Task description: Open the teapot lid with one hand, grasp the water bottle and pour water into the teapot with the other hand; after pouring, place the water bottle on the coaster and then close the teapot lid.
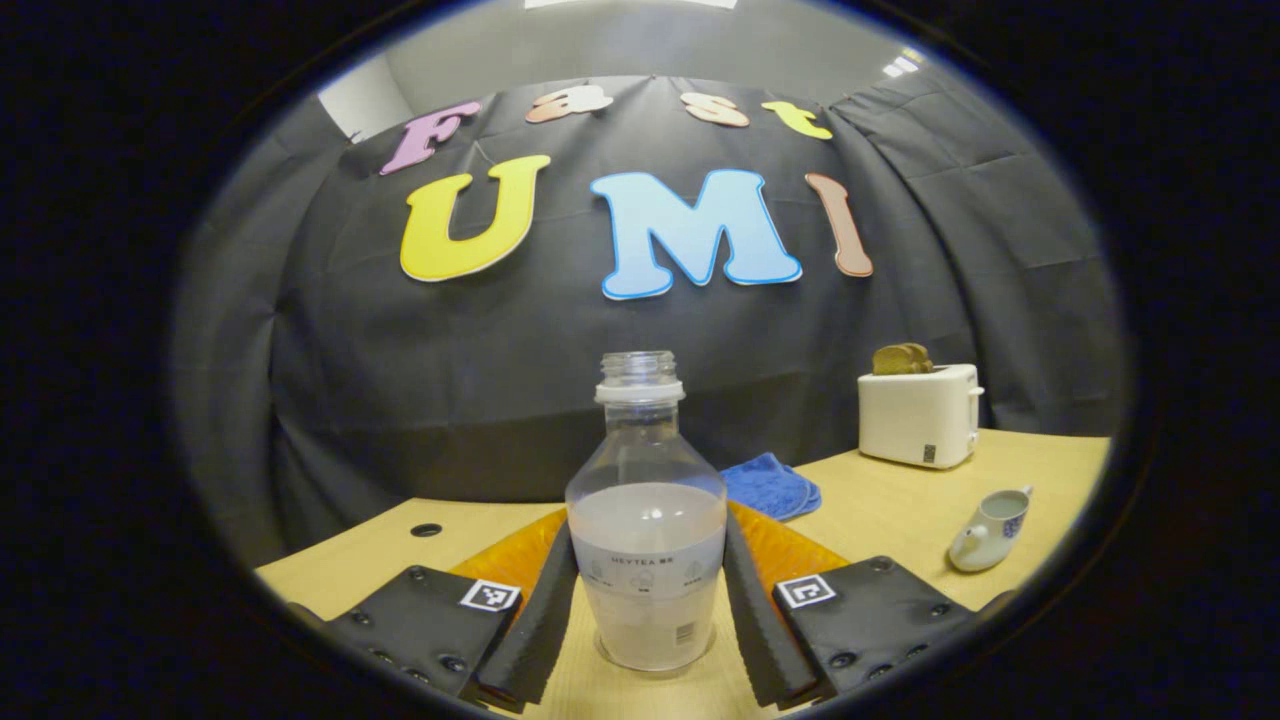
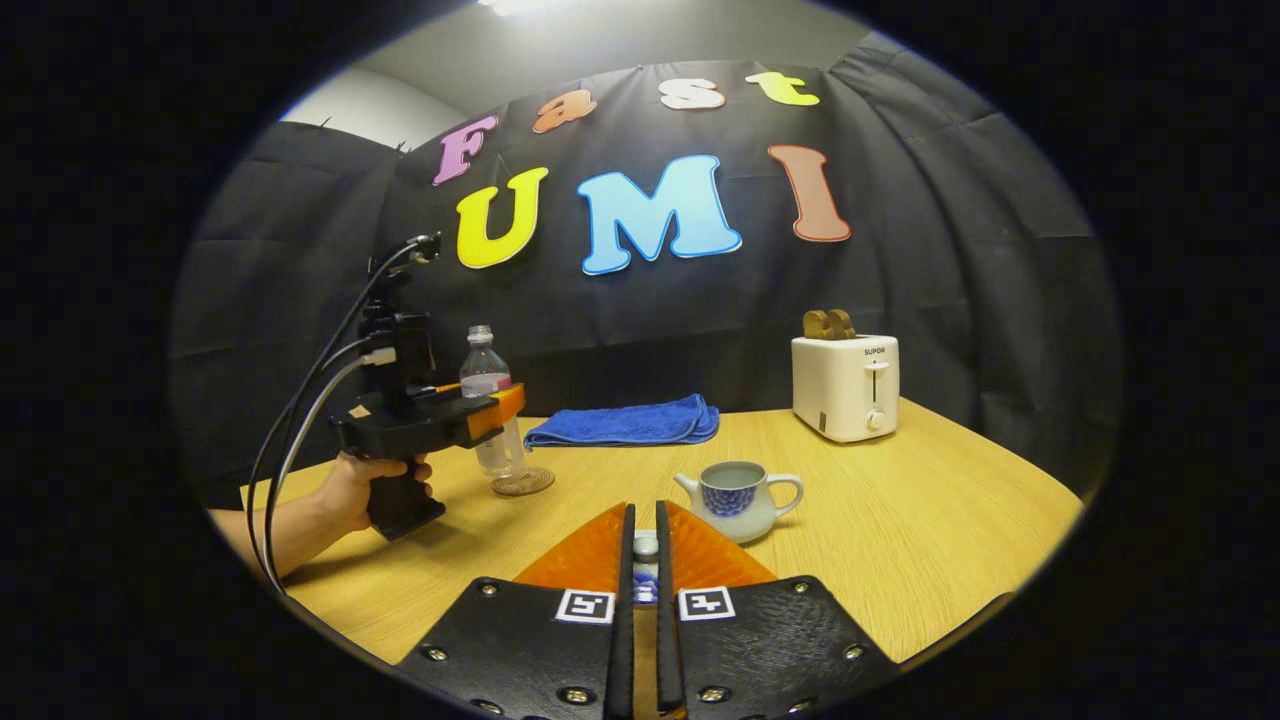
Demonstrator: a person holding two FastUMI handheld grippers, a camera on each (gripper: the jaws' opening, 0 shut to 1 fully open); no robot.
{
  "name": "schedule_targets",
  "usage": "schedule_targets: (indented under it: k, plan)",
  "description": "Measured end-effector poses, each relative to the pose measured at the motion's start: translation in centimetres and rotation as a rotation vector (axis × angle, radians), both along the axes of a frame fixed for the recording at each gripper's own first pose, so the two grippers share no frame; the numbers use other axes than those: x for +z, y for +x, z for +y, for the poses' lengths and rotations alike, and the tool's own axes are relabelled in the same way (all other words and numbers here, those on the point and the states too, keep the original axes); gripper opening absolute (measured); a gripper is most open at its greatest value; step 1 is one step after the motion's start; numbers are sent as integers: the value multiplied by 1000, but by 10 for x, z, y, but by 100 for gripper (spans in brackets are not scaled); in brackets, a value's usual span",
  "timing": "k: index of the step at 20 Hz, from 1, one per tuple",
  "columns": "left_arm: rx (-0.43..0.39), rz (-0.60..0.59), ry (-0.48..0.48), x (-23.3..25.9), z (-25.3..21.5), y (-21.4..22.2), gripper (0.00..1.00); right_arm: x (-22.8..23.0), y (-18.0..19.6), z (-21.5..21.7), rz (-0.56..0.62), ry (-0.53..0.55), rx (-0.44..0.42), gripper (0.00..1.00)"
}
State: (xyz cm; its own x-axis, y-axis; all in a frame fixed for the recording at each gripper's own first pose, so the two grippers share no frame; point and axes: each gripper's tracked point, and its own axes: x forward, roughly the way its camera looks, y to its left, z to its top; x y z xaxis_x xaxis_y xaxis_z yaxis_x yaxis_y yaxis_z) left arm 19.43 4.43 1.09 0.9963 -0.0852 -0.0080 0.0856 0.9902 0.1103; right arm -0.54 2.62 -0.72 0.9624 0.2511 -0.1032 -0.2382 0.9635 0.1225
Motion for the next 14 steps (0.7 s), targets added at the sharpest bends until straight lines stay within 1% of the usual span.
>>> schedule_targets:
  k: [5,9,11,14]
  plan:
    - [10,34,-31,-23,3,15,84,-2,4,-10,-5,-3,-23,9]
    - [24,8,-37,-18,10,18,84,-6,7,-13,3,8,-29,9]
    - [16,9,-28,-22,8,21,84,-6,8,-15,5,10,-34,9]
    - [26,24,-1,-29,7,21,84,-6,8,-15,6,6,-37,9]
